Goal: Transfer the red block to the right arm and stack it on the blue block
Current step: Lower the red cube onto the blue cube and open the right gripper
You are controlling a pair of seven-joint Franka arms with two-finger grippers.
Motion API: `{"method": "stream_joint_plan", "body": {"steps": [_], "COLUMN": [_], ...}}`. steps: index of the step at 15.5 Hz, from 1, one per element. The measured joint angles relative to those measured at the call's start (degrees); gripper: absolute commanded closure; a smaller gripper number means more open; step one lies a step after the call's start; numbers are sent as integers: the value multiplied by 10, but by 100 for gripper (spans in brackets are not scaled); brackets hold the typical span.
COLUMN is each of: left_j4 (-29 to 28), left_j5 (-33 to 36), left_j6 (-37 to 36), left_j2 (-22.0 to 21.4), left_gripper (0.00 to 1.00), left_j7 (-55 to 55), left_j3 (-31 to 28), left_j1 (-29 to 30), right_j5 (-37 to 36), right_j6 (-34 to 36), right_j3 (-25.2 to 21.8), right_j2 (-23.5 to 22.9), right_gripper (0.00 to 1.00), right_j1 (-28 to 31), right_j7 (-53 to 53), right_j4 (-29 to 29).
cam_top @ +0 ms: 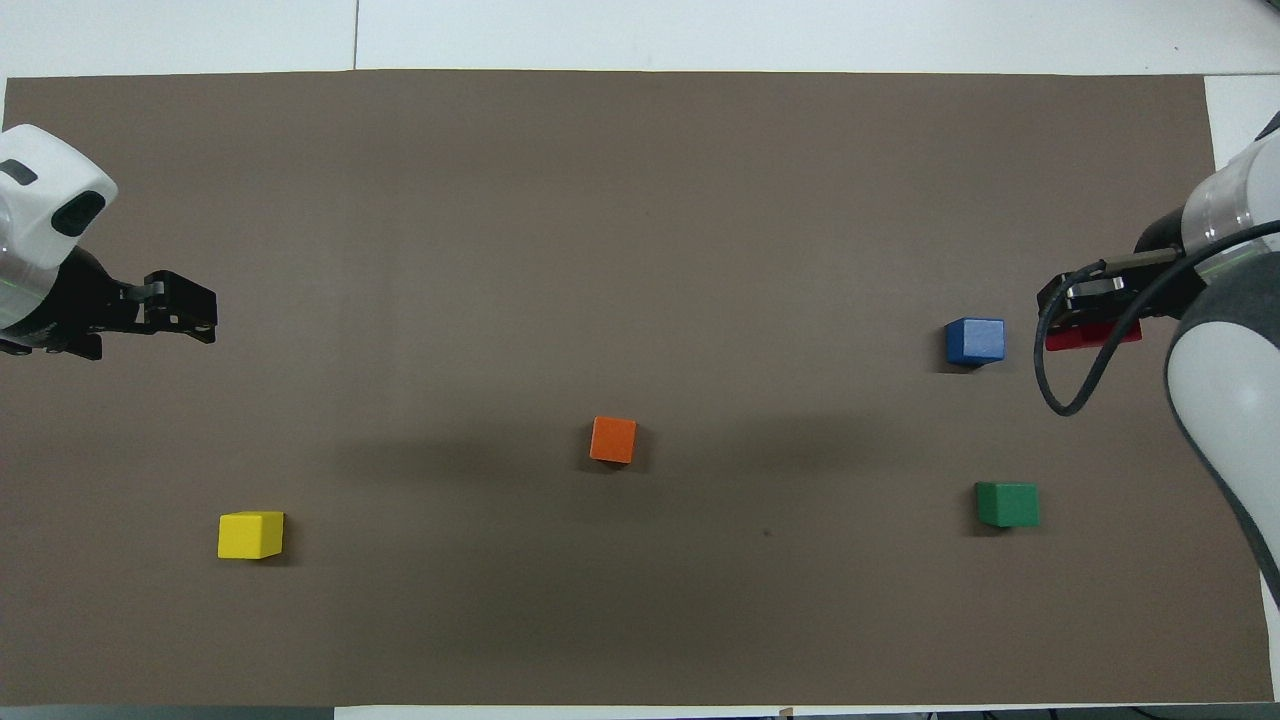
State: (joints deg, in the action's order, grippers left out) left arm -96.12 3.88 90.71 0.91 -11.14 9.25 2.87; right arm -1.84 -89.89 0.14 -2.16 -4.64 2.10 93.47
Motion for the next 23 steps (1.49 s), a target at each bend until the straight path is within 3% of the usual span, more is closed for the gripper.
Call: {"method": "stream_joint_plan", "body": {"steps": [5,13,23], "left_j4": [4,26,26], "left_j5": [0,-1,-1], "left_j6": [15,-3,-5], "left_j2": [10,19,12], "left_gripper": [0,0,0], "left_j7": [4,9,10], "left_j3": [-18,-35,-47], "left_j1": [-8,-28,-35], "right_j5": [-33,-39,-48], "right_j6": [-130,-278,-353], "right_j3": [0,0,-1], "right_j2": [-15,-45,-77], "right_gripper": [100,100,100], "right_j1": [3,26,38], "right_j7": [39,41,41], "right_j4": [117,211,231]}}
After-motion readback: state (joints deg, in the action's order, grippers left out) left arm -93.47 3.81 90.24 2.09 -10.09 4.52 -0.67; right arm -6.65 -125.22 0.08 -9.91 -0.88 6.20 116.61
